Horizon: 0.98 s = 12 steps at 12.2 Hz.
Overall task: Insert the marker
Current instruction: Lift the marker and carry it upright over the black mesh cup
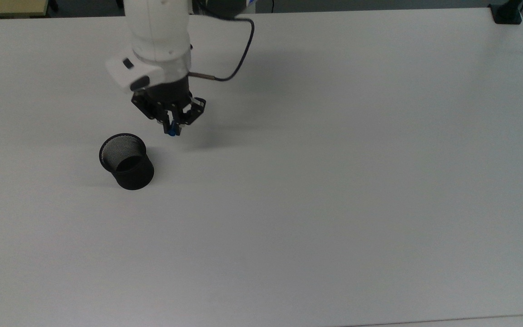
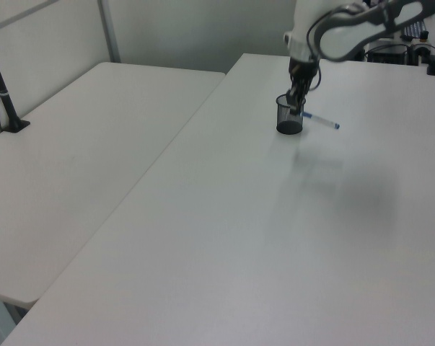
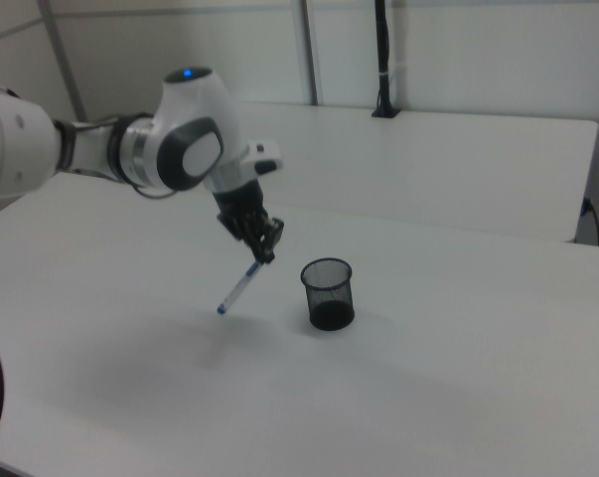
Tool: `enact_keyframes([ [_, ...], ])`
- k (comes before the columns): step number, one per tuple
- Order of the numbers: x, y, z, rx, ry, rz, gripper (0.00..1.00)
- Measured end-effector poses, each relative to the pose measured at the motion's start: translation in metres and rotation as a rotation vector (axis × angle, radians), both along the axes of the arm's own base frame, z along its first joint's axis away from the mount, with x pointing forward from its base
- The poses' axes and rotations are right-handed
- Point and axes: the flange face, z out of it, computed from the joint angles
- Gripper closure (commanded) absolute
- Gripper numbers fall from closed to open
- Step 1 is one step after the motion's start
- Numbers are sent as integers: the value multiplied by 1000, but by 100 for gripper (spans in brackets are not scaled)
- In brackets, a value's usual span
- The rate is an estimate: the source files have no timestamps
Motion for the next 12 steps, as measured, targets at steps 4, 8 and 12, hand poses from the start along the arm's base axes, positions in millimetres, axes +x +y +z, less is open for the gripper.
enact_keyframes([
  [4,-4,-42,74,12,-251,-73,100],
  [8,7,-71,81,-18,-472,-111,100],
  [12,21,-94,57,-42,-613,-144,100],
])
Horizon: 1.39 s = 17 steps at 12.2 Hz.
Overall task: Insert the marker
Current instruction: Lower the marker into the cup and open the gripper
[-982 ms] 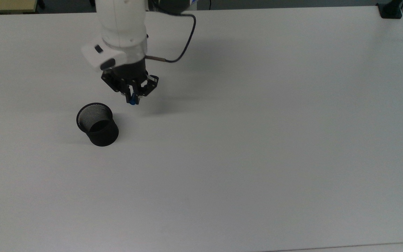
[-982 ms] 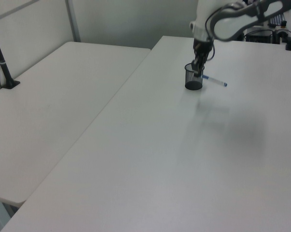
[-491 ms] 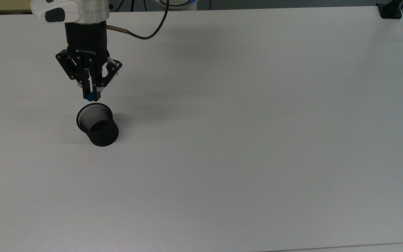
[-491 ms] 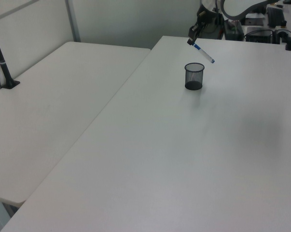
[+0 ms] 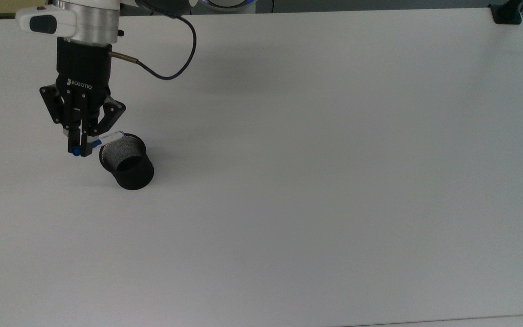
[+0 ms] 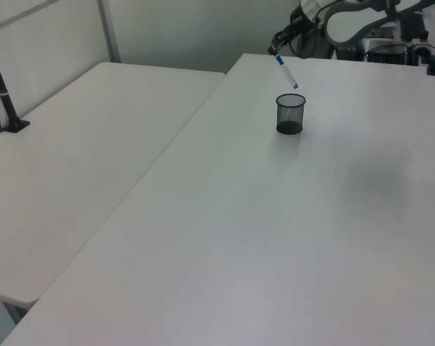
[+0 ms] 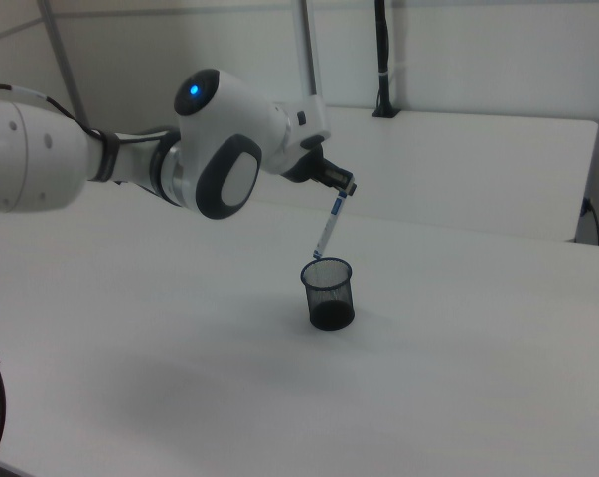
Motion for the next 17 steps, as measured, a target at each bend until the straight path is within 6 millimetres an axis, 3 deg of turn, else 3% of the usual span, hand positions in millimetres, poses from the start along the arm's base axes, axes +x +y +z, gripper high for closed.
enact_keyframes([
  [4,9,-2,-35,-13,-1,0,100],
  [10,-3,0,-74,-4,75,5,97],
  [11,-5,0,-77,-3,82,6,92],
  [12,-6,1,-80,-3,87,7,66],
  [13,-6,1,-82,-2,90,7,57],
  [14,-7,1,-82,-2,90,7,38],
  [17,-7,0,-78,-3,84,6,18],
])
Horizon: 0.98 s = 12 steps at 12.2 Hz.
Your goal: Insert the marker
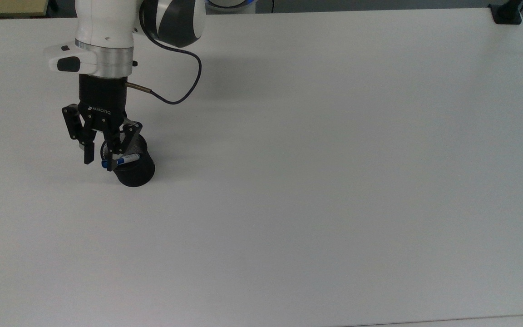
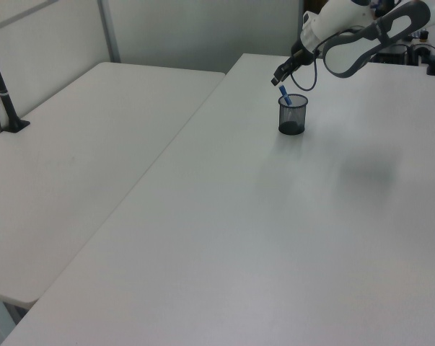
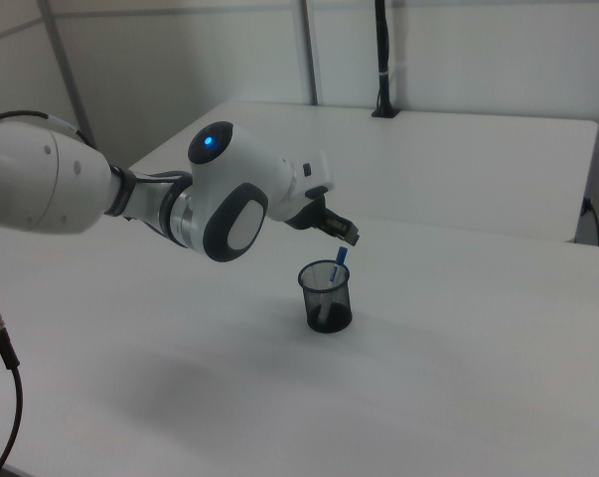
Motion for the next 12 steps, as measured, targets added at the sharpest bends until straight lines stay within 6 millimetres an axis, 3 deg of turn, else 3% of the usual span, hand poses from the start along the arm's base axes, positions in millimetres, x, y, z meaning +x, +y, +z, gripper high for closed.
enact_keyframes([
  [4,-2,-1,18,-1,-31,-2,0],
  [8,-10,-1,57,18,-61,-17,0],
  [12,-24,1,116,65,34,-24,0],
])
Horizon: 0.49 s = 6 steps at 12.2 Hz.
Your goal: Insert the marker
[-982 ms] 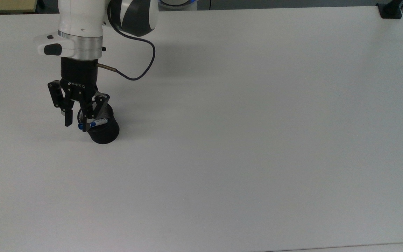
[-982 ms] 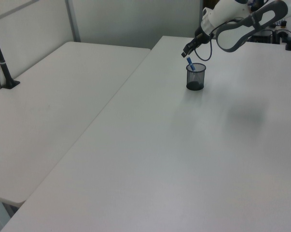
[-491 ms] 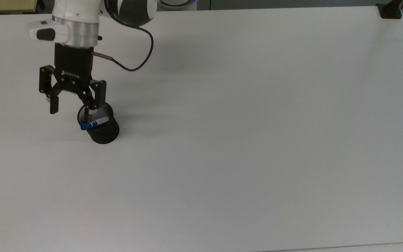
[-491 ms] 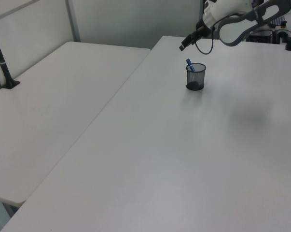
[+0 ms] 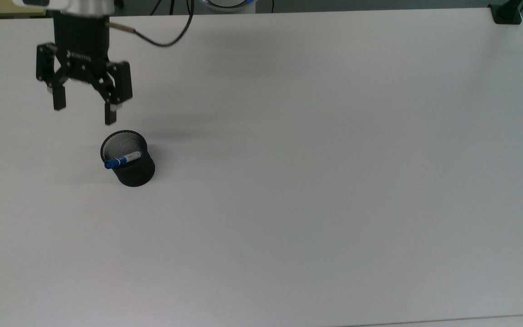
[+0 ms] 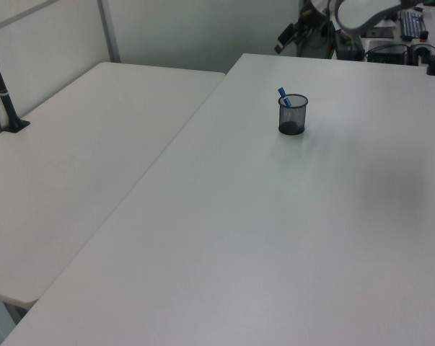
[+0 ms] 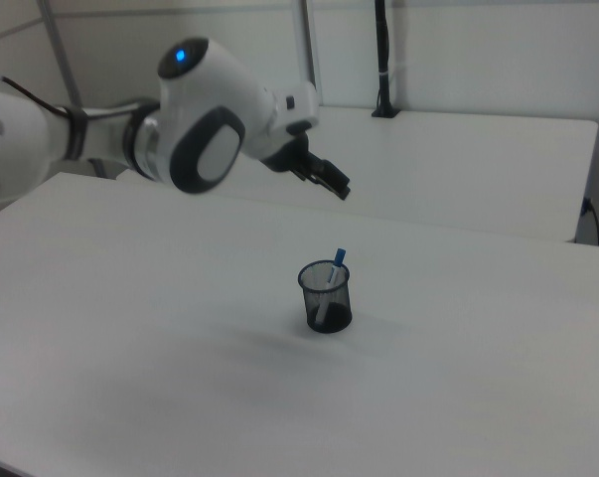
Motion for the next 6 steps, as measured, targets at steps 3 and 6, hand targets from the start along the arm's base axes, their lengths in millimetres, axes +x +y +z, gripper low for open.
enact_keyframes([
  [3,-21,10,35,49,140,12,0],
  [6,-48,20,60,98,306,25,0],
])
